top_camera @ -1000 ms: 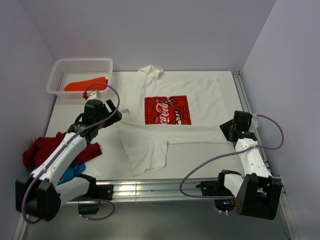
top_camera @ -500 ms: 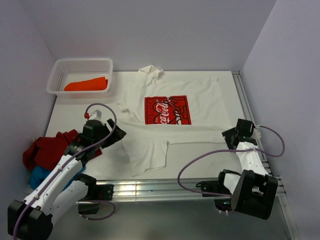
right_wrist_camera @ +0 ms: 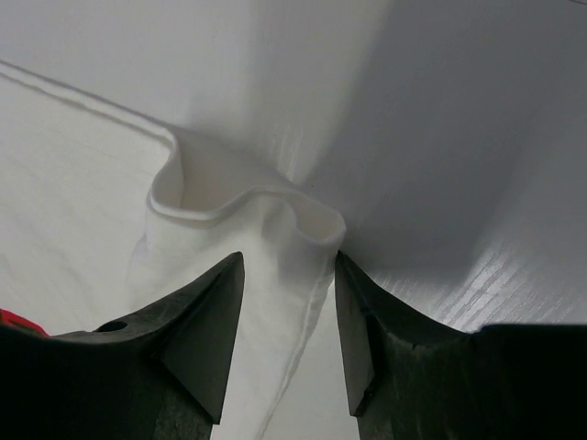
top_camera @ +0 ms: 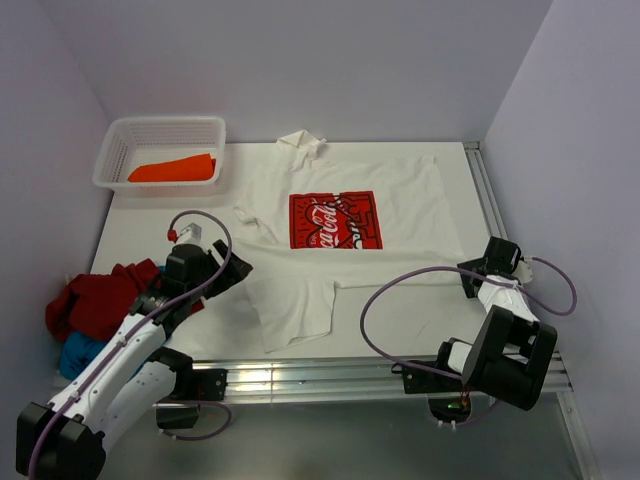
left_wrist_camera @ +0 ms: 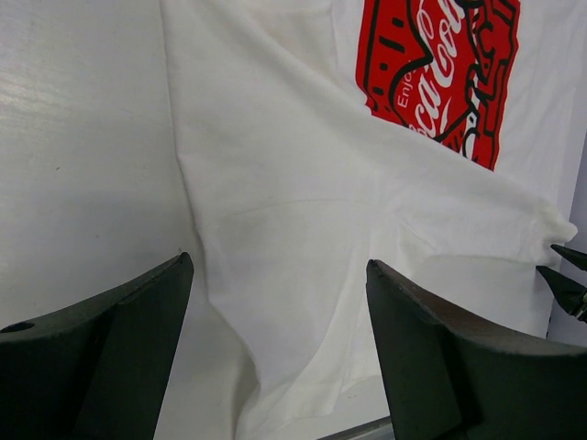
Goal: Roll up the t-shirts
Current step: Flatten the tshirt
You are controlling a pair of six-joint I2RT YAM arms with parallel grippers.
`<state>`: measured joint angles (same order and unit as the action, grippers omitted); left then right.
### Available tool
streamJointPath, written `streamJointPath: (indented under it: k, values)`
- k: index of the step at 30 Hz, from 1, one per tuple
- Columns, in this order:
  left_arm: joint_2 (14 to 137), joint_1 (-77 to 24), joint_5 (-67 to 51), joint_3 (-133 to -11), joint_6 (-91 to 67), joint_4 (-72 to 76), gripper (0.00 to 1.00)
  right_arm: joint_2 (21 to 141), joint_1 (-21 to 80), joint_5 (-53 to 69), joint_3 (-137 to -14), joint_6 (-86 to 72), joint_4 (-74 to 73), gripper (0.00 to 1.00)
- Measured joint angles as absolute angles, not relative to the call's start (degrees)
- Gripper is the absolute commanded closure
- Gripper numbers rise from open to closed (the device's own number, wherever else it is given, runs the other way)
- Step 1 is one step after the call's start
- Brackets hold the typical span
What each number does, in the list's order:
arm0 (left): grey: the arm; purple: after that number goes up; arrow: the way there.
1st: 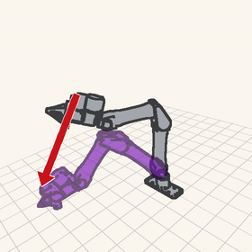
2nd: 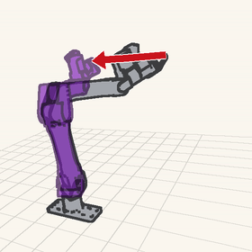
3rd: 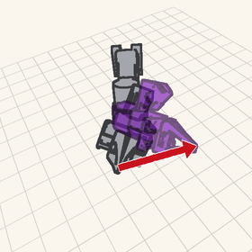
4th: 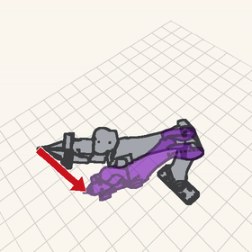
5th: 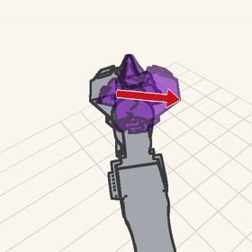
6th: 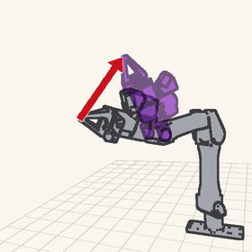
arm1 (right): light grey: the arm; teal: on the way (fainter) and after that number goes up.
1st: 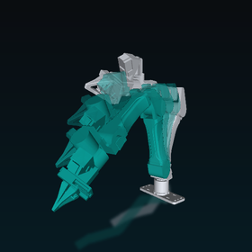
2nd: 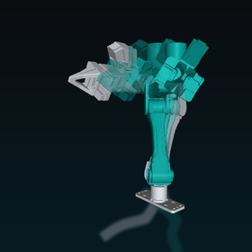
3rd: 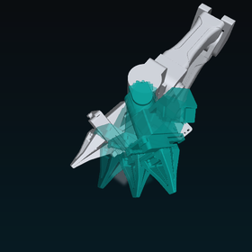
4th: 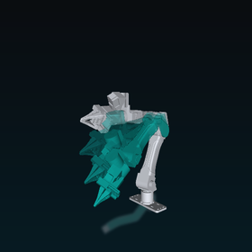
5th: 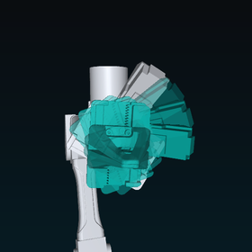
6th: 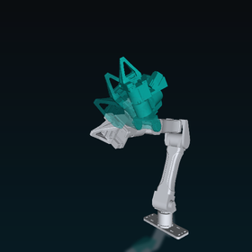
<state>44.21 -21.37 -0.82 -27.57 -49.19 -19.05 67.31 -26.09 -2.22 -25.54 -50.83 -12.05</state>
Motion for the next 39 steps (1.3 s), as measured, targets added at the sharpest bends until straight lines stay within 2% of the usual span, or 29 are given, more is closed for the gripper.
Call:
streamJointPath:
  k: [2, 3, 4, 7, 8, 10, 19, 32, 39]
  values:
    - [44.3, -21.4, -0.9, -26.7, -49.2, -18.3, 0.18, 67.7, -26.2, -2.4, -25.5, -51.5, -11.4, 0.54]
    - [44.5, -21.4, -1.0, -26.2, -49.2, -18.3, 0.18, 67.9, -26.2, -2.5, -25.5, -51.7, -11.2, 0.65]
    - [44.6, -21.4, -1.1, -25.9, -49.2, -18.2, 0.18, 68.1, -26.2, -2.6, -25.5, -51.7, -11.1, 0.72]
    - [44.9, -21.7, -1.2, -25.6, -49.2, -18.3, 0.18, 68.9, -26.2, -3.3, -25.3, -52.5, -11.0, 0.81]
    - [45.1, -21.8, -1.2, -25.6, -49.3, -18.3, 0.18, 68.9, -26.2, -3.4, -25.1, -52.7, -10.8, 0.91]
    - [45.4, -22.1, -1.1, -25.6, -49.3, -18.3, 0.18, 68.8, -26.3, -3.4, -24.9, -53.0, -10.6, 1.00]
    - [43.5, -23.8, -0.7, -25.4, -51.8, -19.3, 0.27, 68.6, -26.3, -3.5, -24.8, -53.3, -11.1, 1.00]
    - [37.8, -37.8, 5.0, -22.5, -59.6, -24.5, 0.33, 68.3, -26.3, -3.3, -24.6, -53.4, -11.2, 1.00]
    - [38.9, -50.2, 12.0, -19.6, -67.8, -26.1, 0.33, 67.9, -26.3, -2.3, -23.1, -53.4, -8.1, 1.00]
